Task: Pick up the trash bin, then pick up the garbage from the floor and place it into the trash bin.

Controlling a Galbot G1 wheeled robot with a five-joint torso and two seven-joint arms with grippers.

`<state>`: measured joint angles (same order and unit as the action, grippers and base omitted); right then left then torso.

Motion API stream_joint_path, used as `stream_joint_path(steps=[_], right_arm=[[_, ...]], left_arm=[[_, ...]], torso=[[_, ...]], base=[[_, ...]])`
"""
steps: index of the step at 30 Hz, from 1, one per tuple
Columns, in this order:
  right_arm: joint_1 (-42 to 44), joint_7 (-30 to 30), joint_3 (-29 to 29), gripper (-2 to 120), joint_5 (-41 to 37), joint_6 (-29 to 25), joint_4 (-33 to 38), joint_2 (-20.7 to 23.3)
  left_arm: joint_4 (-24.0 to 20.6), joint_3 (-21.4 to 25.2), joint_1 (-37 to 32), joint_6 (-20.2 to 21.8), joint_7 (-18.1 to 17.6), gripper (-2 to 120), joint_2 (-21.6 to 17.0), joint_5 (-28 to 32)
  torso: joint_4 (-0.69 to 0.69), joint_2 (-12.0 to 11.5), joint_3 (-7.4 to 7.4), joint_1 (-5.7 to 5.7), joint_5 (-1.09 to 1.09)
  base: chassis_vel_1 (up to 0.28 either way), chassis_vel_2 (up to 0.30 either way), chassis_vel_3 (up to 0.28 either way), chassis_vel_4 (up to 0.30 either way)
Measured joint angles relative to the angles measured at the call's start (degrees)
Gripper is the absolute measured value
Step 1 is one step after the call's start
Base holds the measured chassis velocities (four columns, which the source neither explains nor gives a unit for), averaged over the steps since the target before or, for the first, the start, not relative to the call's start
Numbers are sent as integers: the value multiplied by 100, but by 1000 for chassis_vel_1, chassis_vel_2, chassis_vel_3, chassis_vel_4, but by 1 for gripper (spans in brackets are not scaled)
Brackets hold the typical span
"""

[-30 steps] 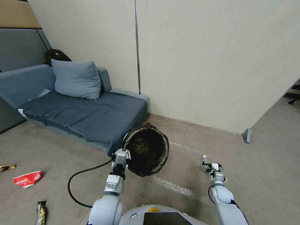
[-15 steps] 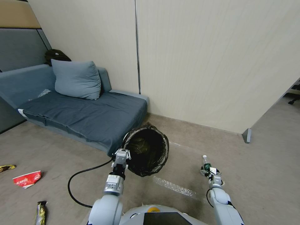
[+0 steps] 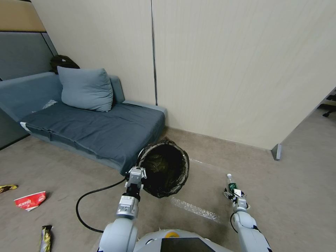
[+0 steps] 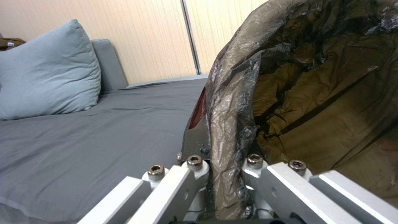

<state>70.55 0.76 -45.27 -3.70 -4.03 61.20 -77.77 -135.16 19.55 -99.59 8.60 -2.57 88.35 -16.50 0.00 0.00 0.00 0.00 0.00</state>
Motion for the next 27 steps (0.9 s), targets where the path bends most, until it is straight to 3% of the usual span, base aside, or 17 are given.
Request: stream_joint_path(steps=[12,22,27], right_arm=[[32,-31,4,39,-181,-62,-79,-16],[96,-36,1,36,-185,-66,9,-20],[273,-4,-7,36,-198,-122,477,-55]], left_arm=[[0,0,0,0,0,1,0,0],[0,0,0,0,0,1,0,0],[0,0,0,0,0,1,0,0]], torso=[[0,0,0,0,-1],[0,0,0,0,1],[0,0,0,0,0]], base=[[0,0,0,0],[0,0,0,0],[0,0,0,0]])
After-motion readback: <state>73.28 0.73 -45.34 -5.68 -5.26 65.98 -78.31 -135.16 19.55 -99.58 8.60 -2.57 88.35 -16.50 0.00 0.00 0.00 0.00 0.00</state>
